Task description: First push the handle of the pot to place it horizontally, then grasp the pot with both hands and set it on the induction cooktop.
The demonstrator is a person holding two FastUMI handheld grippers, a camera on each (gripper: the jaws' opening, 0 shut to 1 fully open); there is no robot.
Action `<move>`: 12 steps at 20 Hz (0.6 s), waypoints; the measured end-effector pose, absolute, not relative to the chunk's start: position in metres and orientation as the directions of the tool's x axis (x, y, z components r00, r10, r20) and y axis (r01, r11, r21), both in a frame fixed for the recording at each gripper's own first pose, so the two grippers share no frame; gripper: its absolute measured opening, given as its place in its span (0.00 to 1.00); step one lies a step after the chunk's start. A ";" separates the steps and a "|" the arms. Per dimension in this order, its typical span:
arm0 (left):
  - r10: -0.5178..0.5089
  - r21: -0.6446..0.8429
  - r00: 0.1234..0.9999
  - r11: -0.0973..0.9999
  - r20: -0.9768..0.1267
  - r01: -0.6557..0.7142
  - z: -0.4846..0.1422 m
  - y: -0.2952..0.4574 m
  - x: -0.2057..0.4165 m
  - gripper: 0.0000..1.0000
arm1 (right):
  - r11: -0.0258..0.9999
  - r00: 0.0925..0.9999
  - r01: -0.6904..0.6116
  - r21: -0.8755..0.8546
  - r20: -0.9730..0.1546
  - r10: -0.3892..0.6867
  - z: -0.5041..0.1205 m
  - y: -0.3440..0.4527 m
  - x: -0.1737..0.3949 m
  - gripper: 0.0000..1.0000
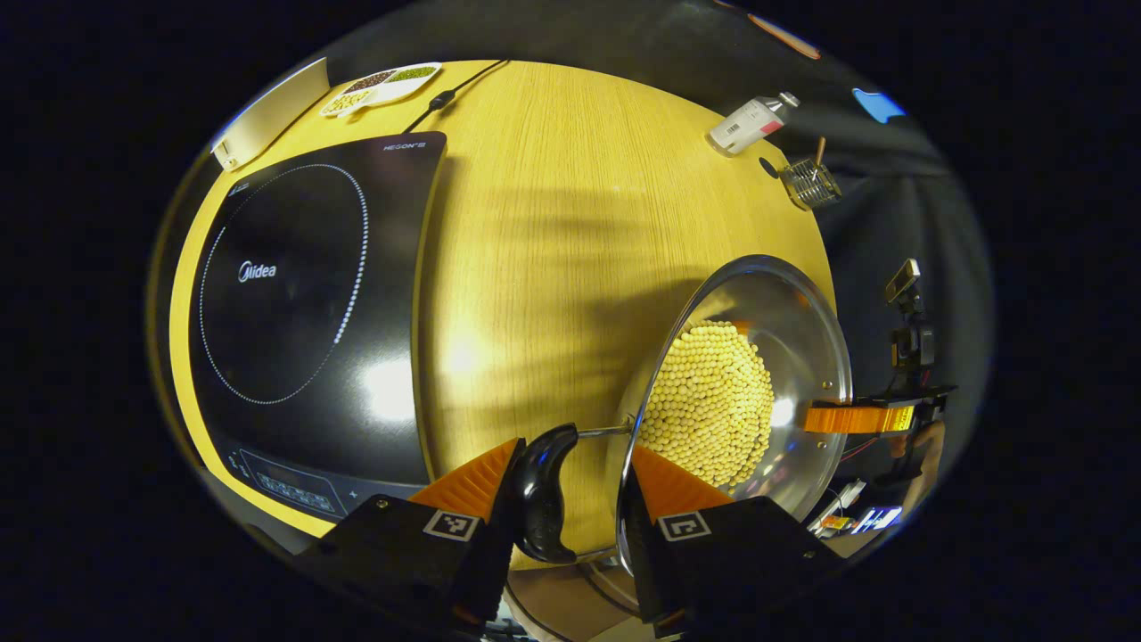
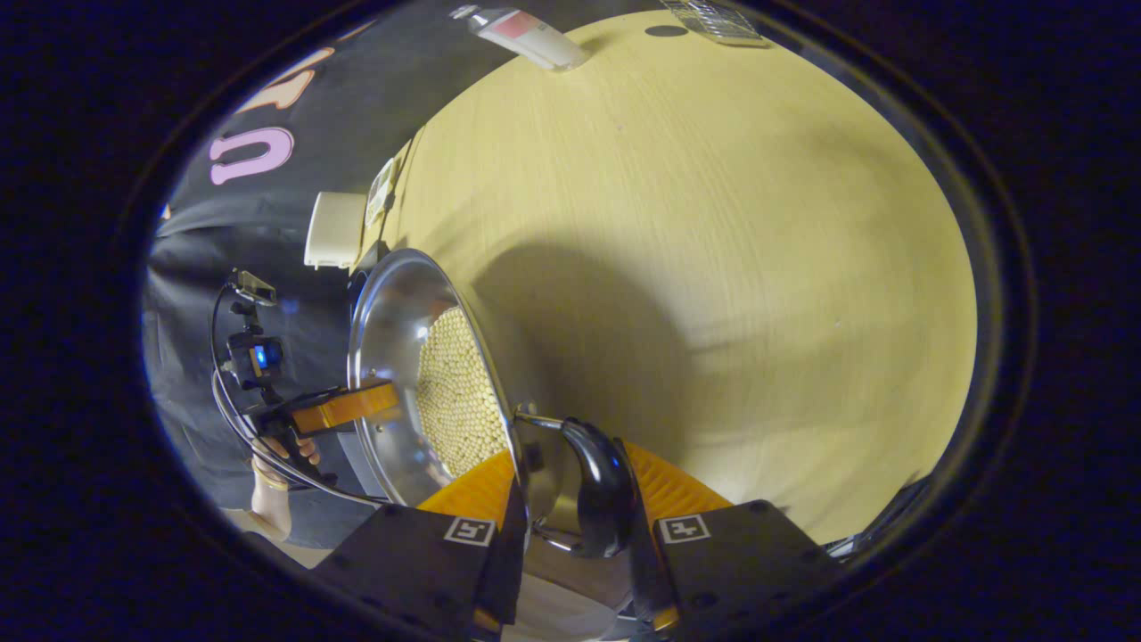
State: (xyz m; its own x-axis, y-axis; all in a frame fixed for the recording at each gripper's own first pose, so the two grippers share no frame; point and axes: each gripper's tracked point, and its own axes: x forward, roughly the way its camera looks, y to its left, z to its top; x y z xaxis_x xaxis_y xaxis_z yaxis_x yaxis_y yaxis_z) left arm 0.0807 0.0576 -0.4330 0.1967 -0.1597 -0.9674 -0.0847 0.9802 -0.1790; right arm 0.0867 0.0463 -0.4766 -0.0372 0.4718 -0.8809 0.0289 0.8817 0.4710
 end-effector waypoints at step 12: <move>-0.203 -0.222 0.227 0.973 -0.953 -0.063 -0.432 0.061 0.083 0.61 | 0.889 -0.006 0.012 0.458 -0.889 0.458 -0.457 0.174 0.058 0.46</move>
